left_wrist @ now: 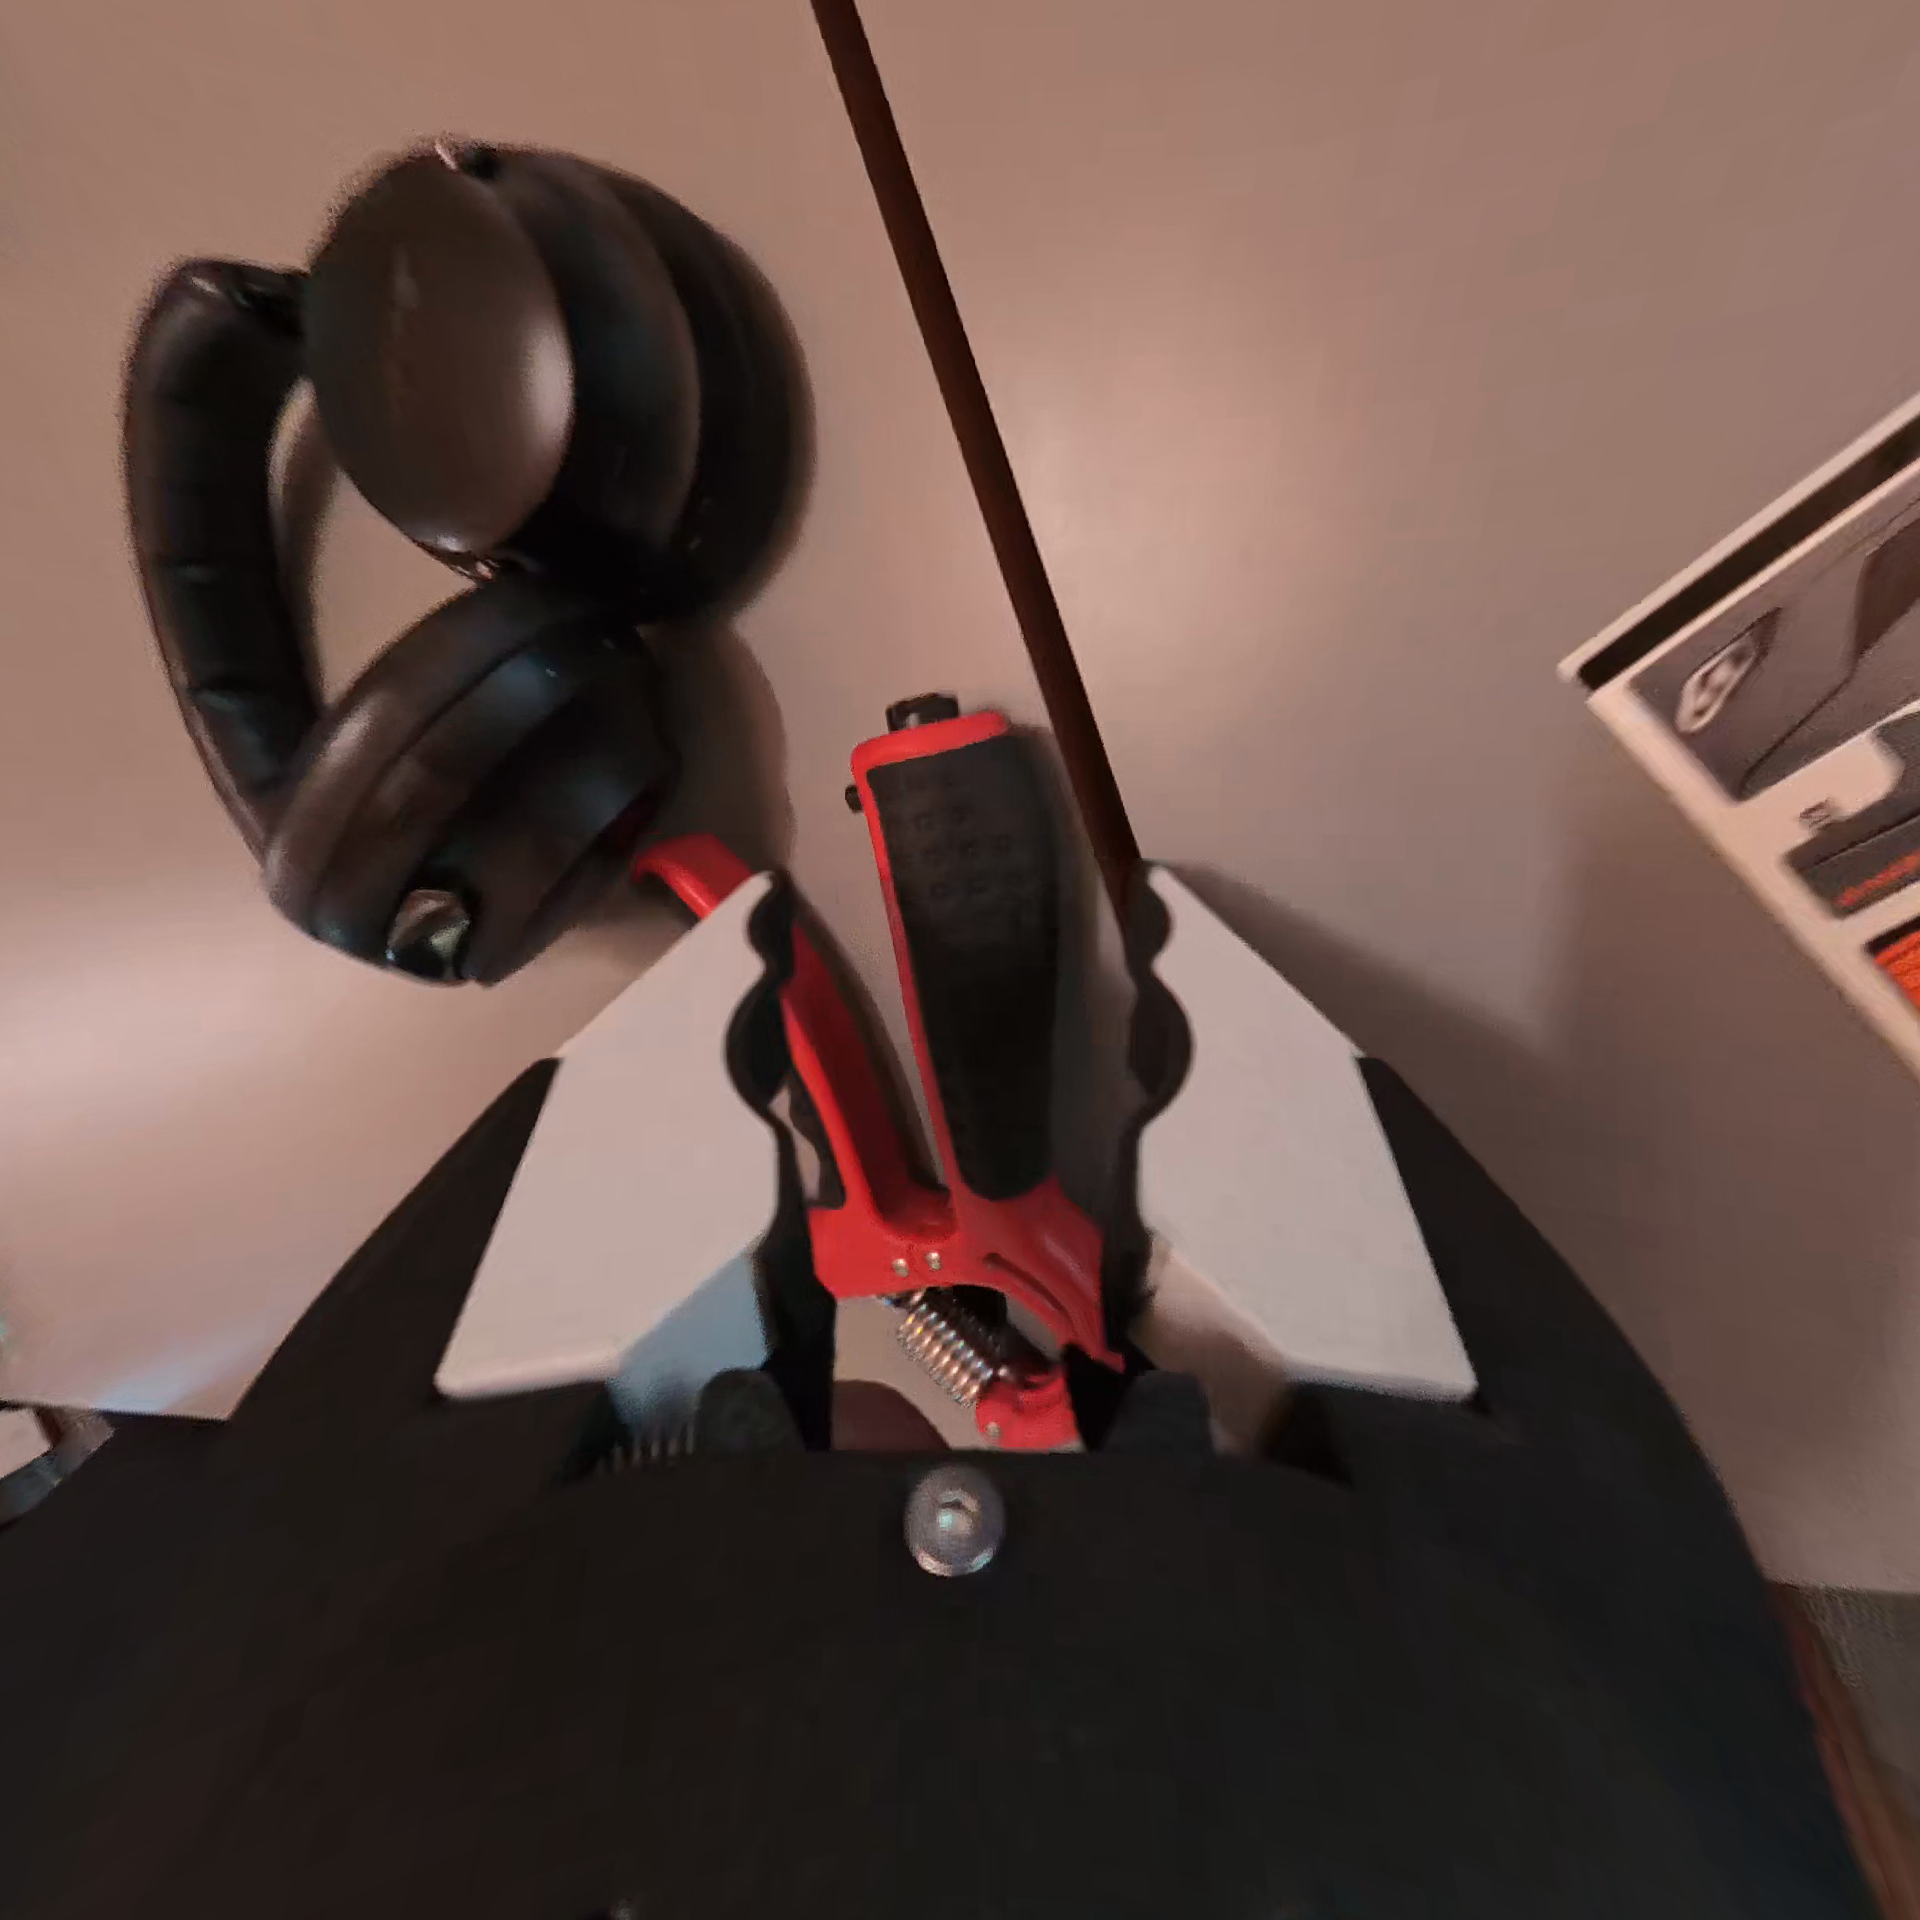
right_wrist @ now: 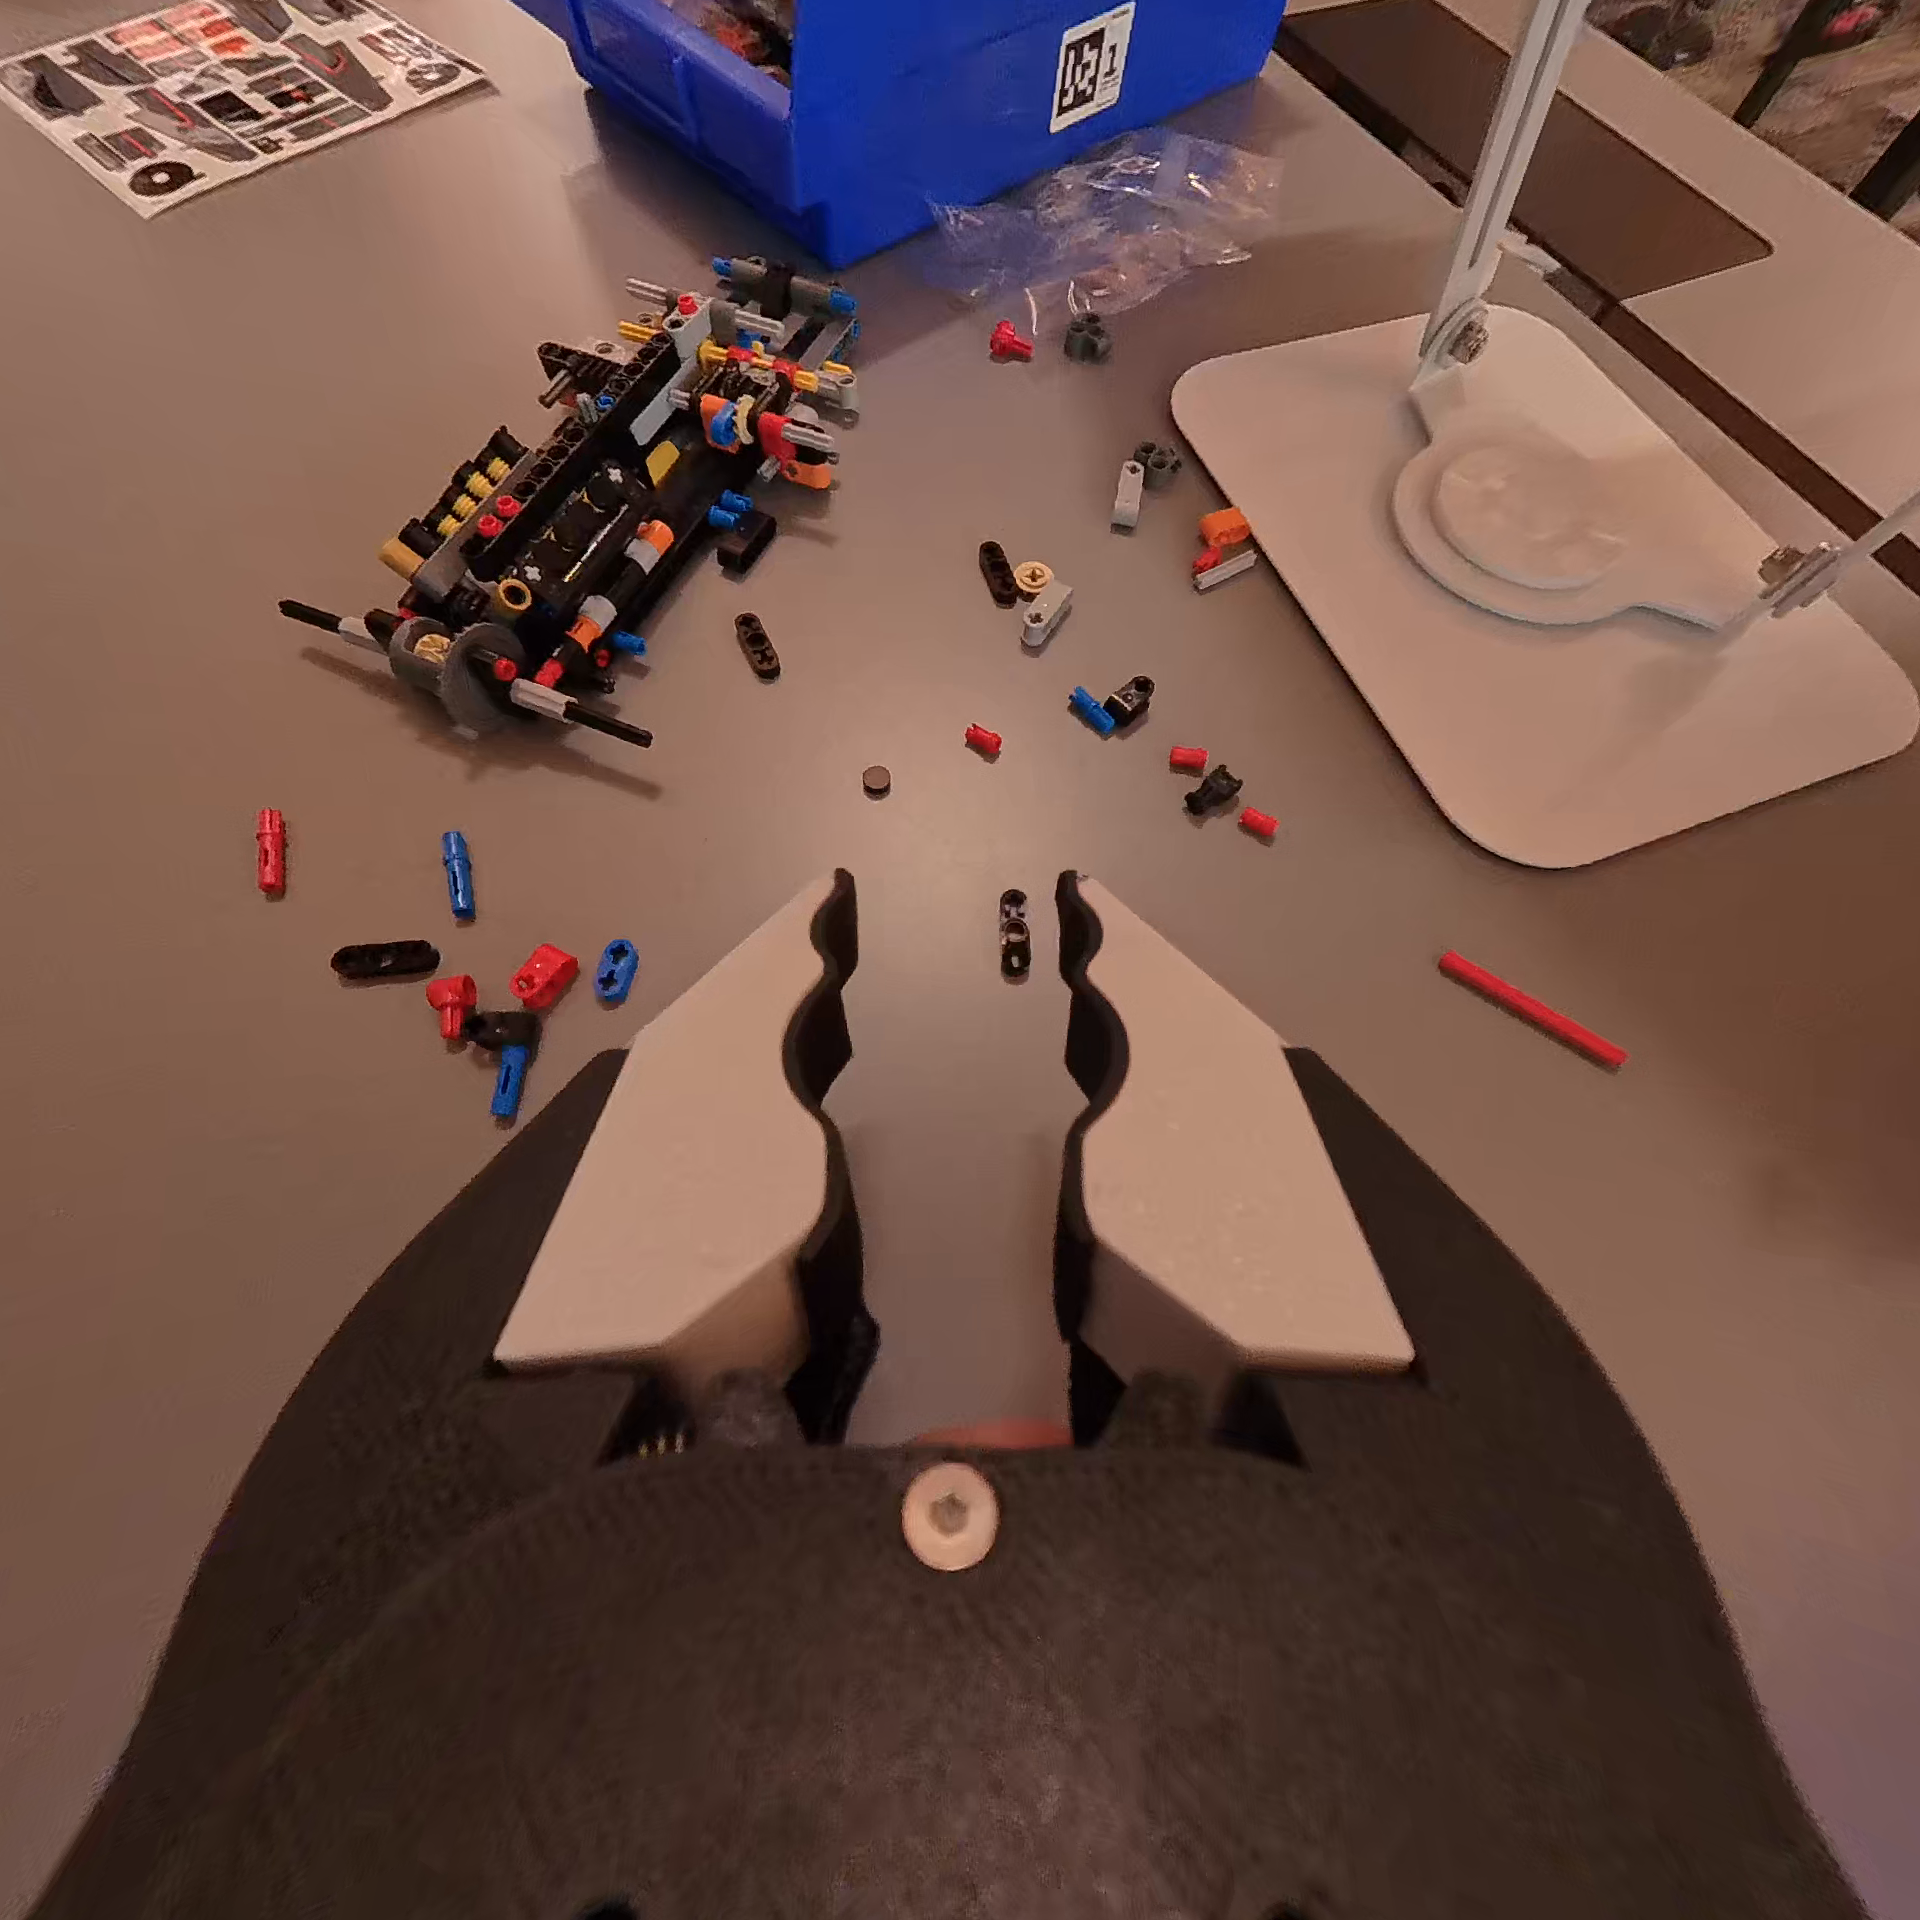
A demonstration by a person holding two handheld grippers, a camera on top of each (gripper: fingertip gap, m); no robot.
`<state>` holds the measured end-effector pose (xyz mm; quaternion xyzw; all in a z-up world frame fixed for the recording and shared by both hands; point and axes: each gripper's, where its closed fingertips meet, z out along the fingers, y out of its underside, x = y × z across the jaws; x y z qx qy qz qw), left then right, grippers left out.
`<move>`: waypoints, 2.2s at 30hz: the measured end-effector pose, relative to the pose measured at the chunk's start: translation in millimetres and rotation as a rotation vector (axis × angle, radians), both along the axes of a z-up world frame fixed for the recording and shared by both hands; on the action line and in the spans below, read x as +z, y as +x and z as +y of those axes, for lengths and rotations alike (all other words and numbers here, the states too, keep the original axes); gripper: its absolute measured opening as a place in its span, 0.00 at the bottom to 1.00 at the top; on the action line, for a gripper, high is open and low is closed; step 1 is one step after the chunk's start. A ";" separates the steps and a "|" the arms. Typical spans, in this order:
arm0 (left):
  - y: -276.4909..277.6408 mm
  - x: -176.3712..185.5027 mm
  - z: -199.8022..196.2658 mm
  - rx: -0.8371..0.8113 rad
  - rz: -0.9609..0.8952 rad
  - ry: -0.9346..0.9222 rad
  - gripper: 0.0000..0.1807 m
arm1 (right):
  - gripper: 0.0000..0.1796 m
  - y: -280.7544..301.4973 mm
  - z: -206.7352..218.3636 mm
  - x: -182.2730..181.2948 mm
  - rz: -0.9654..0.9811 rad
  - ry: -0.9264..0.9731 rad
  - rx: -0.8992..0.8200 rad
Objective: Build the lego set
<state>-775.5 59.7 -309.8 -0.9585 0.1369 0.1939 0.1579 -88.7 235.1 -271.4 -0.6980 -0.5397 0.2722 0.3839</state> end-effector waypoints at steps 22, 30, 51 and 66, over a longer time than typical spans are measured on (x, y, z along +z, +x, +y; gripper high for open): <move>433.8 34.9 124.8 -0.858 -0.325 0.238 0.43 | 0.45 -145.0 -93.6 -27.8 -0.126 -0.173 0.096; 471.7 -5.7 134.4 -0.871 -0.550 0.157 0.37 | 0.34 -148.5 -87.1 -42.5 -0.169 -0.158 0.090; 514.7 8.2 94.1 -0.630 -0.540 0.378 0.36 | 0.36 -66.9 -71.1 -29.4 -0.194 -0.104 0.424; 601.7 -13.5 11.1 -0.878 -0.469 0.213 0.20 | 0.13 2.0 -111.1 -53.6 -0.260 -0.140 0.381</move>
